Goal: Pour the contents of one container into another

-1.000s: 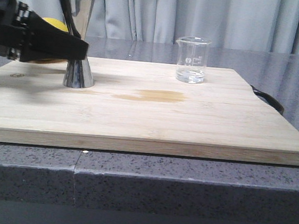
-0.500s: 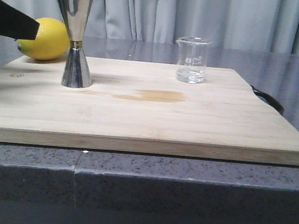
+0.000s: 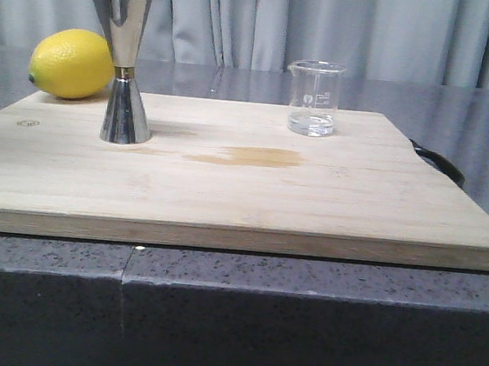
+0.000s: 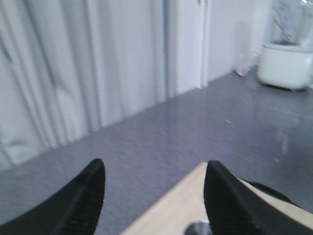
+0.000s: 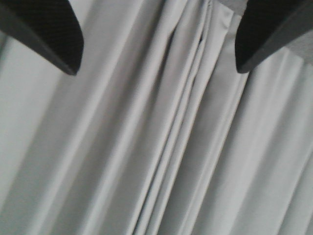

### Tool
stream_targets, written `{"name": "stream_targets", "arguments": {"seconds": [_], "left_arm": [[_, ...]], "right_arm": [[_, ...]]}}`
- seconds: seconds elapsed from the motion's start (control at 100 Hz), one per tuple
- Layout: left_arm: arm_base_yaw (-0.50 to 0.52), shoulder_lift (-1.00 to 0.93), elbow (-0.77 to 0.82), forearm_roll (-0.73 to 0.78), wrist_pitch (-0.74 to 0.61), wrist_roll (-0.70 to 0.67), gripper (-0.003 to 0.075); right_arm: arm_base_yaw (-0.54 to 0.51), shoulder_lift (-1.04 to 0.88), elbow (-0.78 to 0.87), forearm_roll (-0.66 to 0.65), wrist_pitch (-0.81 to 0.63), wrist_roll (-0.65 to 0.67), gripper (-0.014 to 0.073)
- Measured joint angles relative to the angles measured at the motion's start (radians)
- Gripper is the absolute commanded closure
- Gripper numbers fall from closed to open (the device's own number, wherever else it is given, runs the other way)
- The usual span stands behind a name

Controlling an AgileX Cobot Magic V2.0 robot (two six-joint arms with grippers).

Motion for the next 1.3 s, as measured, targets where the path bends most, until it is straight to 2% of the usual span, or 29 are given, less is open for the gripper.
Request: {"name": "stream_targets", "arguments": {"seconds": [0.19,0.34,0.44,0.58,0.79,0.91,0.99,1.08,1.19,1.27,1.3], "left_arm": [[0.044,-0.220,-0.015,-0.021,-0.241,-0.029,0.0313],[0.026,-0.380,0.001,-0.023,-0.353,-0.054,0.0313],[0.020,-0.483,0.052,-0.030,-0.412,-0.058,0.0313],[0.020,-0.621,0.189,-0.035,-0.511,-0.060,0.0313],[0.020,-0.811,0.498,-0.024,-0.647,-0.060,0.0313],[0.020,-0.895,0.674,-0.028,-0.815,-0.060,0.0324],[0.020,-0.929,0.748,-0.109,-0.929,-0.060,0.0377],[0.020,-0.941,0.763,-0.155,-0.993,-0.060,0.0465],[0.018,-0.942,0.765,-0.174,-0.955,-0.060,0.0598],[0.003,-0.942,0.765,-0.175,-0.900,-0.060,0.0724],[-0.007,-0.942,0.765,-0.175,-0.883,-0.060,0.0738]], "right_arm": [[-0.001,-0.155,0.008,0.014,0.198,0.000,0.0024],[-0.002,-0.291,0.108,0.022,0.240,0.000,0.0035],[-0.002,-0.388,0.214,0.022,0.247,0.000,0.0099],[-0.002,-0.519,0.379,0.024,0.261,0.000,0.0159],[-0.002,-0.691,0.561,0.028,0.338,0.000,0.0159],[-0.002,-0.757,0.638,0.029,0.381,0.007,0.0159],[-0.002,-0.776,0.688,0.032,0.392,0.018,0.0164],[-0.002,-0.784,0.736,0.034,0.403,0.046,0.0256],[-0.002,-0.784,0.783,0.040,0.409,0.063,0.0475],[-0.002,-0.784,0.793,0.044,0.411,0.065,0.0628],[-0.002,-0.784,0.794,0.046,0.411,0.067,0.0667]]}}
